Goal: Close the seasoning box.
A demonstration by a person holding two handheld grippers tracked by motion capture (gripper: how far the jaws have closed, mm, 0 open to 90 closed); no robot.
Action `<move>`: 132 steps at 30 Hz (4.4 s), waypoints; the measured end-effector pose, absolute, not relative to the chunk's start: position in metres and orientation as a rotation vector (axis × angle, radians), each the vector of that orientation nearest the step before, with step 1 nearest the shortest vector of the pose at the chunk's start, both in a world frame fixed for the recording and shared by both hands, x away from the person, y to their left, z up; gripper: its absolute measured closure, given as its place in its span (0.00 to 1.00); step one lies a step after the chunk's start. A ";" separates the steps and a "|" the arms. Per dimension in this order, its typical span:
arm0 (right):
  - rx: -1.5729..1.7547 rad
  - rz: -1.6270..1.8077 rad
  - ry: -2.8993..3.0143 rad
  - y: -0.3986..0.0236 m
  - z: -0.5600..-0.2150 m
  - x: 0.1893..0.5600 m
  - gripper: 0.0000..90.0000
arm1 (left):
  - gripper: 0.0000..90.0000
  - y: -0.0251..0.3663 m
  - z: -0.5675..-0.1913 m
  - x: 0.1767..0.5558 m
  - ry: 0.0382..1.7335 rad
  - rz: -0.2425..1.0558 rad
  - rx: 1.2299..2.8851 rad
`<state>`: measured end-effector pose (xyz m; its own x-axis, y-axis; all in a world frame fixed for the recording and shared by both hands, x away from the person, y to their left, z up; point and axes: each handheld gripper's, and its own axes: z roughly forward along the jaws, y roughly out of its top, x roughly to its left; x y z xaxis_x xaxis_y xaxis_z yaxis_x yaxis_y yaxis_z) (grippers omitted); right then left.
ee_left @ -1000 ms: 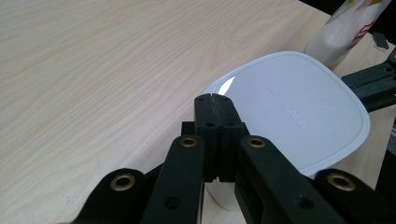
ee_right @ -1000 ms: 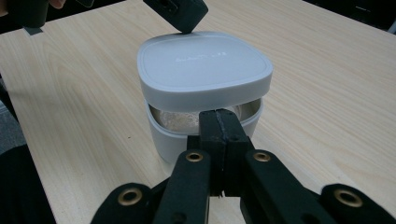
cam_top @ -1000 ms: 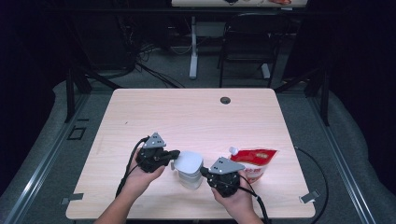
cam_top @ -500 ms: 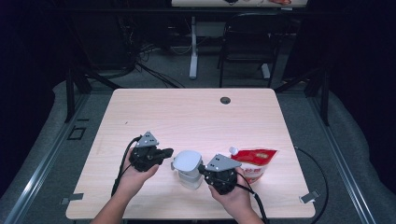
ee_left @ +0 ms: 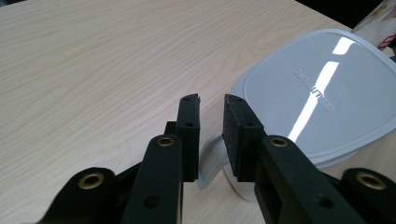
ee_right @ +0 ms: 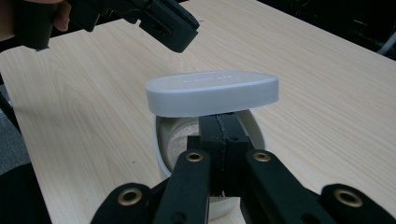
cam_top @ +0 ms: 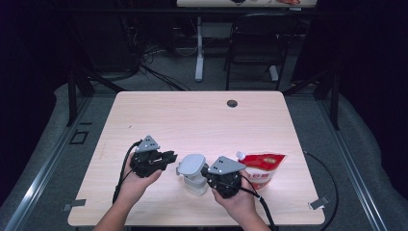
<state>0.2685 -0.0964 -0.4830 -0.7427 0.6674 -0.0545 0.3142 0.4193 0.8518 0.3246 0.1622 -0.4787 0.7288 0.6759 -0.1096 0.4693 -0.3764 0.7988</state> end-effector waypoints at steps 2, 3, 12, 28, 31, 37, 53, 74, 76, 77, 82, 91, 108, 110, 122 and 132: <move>0.840 1.262 2.289 -0.095 -0.483 0.269 1.00 | 0.82 0.165 -0.477 0.324 0.870 0.306 2.052; 0.837 1.256 2.297 -0.095 -0.483 0.269 1.00 | 0.81 0.167 -0.476 0.324 0.868 0.317 2.052; 0.822 1.270 2.302 -0.093 -0.479 0.269 1.00 | 0.69 0.183 -0.482 0.308 0.882 0.282 1.973; 0.822 1.288 2.279 -0.089 -0.473 0.270 1.00 | 0.55 0.176 -0.495 0.288 0.817 0.275 1.963; 0.825 1.292 2.273 -0.089 -0.472 0.270 1.00 | 0.53 0.174 -0.497 0.287 0.813 0.279 1.979; 0.826 1.313 2.266 -0.087 -0.471 0.271 1.00 | 0.49 0.170 -0.498 0.285 0.785 0.258 1.986; 0.805 1.315 2.257 -0.083 -0.467 0.270 1.00 | 0.63 0.152 -0.501 0.276 0.728 0.324 1.983; 0.803 1.323 2.250 -0.090 -0.467 0.263 0.97 | 0.81 0.160 -0.502 0.278 0.780 0.355 1.964; 0.805 1.319 2.248 -0.092 -0.468 0.262 0.97 | 0.83 0.160 -0.502 0.279 0.782 0.355 1.965; 0.806 1.321 2.248 -0.094 -0.468 0.262 0.96 | 0.83 0.160 -0.502 0.279 0.785 0.360 1.971; 0.819 1.328 2.243 -0.098 -0.470 0.260 0.96 | 0.84 0.160 -0.502 0.281 0.791 0.369 1.967; 0.811 1.312 2.235 -0.107 -0.466 0.253 0.95 | 0.87 0.164 -0.502 0.291 0.814 0.372 1.954; 0.814 1.296 2.224 -0.121 -0.462 0.242 0.92 | 0.88 0.160 -0.500 0.315 0.830 0.360 1.958; 0.818 1.295 2.217 -0.122 -0.462 0.241 0.92 | 0.88 0.159 -0.500 0.318 0.823 0.365 1.962; 0.845 1.301 2.200 -0.130 -0.465 0.241 0.91 | 0.87 0.152 -0.497 0.335 0.793 0.366 1.988; 0.844 1.314 2.198 -0.134 -0.468 0.241 0.88 | 0.85 0.147 -0.499 0.343 0.807 0.352 1.962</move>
